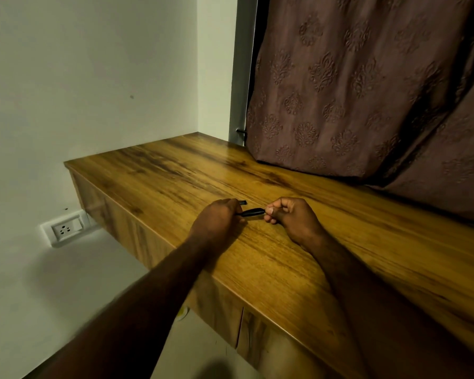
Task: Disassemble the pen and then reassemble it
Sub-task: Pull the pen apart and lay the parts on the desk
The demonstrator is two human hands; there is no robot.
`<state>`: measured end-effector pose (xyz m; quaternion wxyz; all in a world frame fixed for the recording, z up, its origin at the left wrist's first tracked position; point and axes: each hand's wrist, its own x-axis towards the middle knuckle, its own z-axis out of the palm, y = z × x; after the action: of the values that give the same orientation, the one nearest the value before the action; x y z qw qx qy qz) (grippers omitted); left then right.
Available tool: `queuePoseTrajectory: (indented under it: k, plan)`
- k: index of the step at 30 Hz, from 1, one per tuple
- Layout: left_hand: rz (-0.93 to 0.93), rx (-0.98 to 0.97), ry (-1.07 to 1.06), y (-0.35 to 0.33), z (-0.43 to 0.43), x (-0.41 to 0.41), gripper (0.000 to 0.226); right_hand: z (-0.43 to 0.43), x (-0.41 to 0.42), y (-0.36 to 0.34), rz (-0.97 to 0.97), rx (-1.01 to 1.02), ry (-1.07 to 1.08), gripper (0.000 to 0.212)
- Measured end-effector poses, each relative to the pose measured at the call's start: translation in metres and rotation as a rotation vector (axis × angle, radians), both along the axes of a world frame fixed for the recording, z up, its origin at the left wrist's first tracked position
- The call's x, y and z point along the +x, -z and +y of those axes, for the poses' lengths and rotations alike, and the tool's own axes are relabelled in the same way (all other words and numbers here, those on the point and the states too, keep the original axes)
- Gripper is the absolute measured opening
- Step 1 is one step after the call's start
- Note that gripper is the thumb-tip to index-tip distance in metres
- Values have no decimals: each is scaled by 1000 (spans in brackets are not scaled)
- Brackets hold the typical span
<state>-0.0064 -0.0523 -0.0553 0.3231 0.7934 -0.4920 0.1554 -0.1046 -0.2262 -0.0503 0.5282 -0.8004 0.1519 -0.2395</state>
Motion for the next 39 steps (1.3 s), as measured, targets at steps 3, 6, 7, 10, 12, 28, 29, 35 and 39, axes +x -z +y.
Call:
queuePoseTrajectory:
  k: [3, 6, 7, 10, 12, 28, 29, 35, 39]
  plan:
    - [28, -21, -45, 0, 2, 1, 16, -3, -3, -2, -58, 69, 65, 16]
    - [20, -32, -50, 0, 3, 1, 16, -9, -8, -5, -87, 125, 126, 15]
    - [14, -29, -49, 0, 2, 1, 15, -10, -8, -5, -66, 78, 142, 15]
    - [5, -23, -58, 1, 1, 2, 15, -10, -6, -3, 61, -276, 175, 16]
    - [5, -20, -57, 1, 1, 2, 16, -10, -4, -2, 121, -493, 182, 19]
    - [19, -14, -57, 0, 1, 1, 13, -11, -7, -1, 207, -667, 231, 39]
    - [15, -11, -62, 0, 1, 1, 13, -11, -7, 0, 192, -630, 244, 43]
    - [-37, -29, -52, 1, 1, 4, 17, -19, -10, 3, -34, -335, 441, 21]
    - [-81, -41, -27, 2, 0, 7, 24, -19, -13, 1, -185, -65, 535, 19]
